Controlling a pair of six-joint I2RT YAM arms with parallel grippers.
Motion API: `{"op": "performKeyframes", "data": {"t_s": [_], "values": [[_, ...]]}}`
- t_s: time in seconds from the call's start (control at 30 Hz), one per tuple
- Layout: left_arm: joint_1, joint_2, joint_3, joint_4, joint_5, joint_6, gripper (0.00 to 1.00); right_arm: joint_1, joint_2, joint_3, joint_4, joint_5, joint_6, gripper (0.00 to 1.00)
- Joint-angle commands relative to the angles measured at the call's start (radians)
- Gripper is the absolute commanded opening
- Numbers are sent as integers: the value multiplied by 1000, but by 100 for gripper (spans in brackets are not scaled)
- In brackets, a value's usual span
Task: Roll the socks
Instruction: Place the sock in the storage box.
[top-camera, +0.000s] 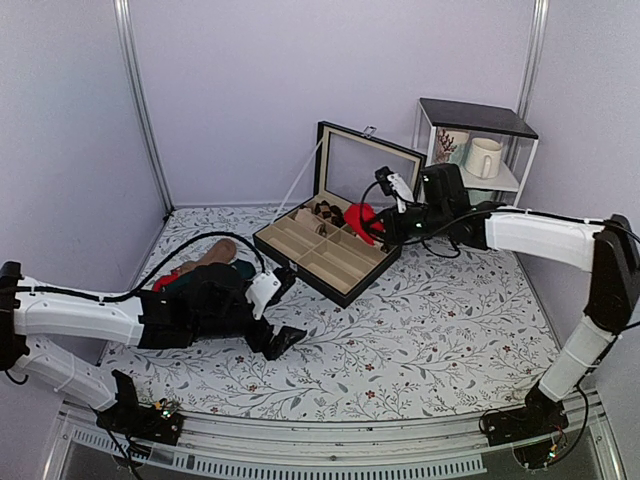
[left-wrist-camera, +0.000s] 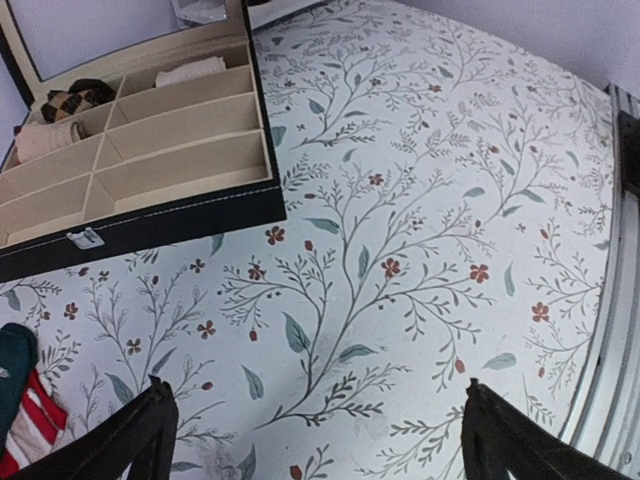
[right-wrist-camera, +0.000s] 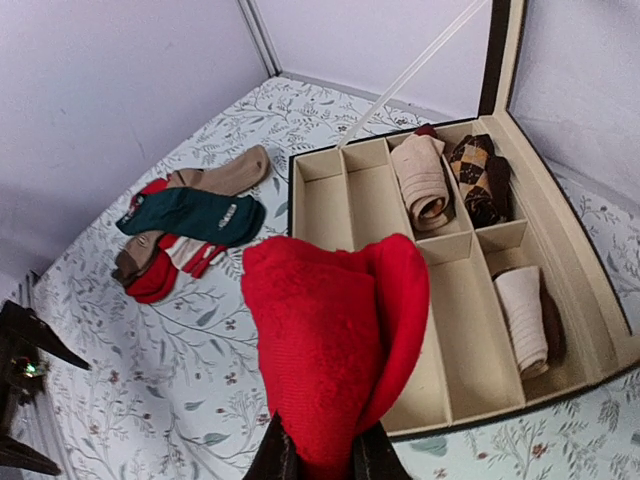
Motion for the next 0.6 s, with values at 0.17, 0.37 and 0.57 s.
{"op": "performKeyframes", "data": {"t_s": [0.17, 0.37, 0.57], "values": [[52, -19, -2, 8, 34, 39, 100, -35, 366, 278, -26, 101, -364, 0], [79, -25, -34, 44, 53, 51, 99, -65, 463, 309, 54, 78, -387, 0], [99, -27, -53, 60, 81, 60, 99, -66, 531, 350, 48, 128, -443, 0]]}}
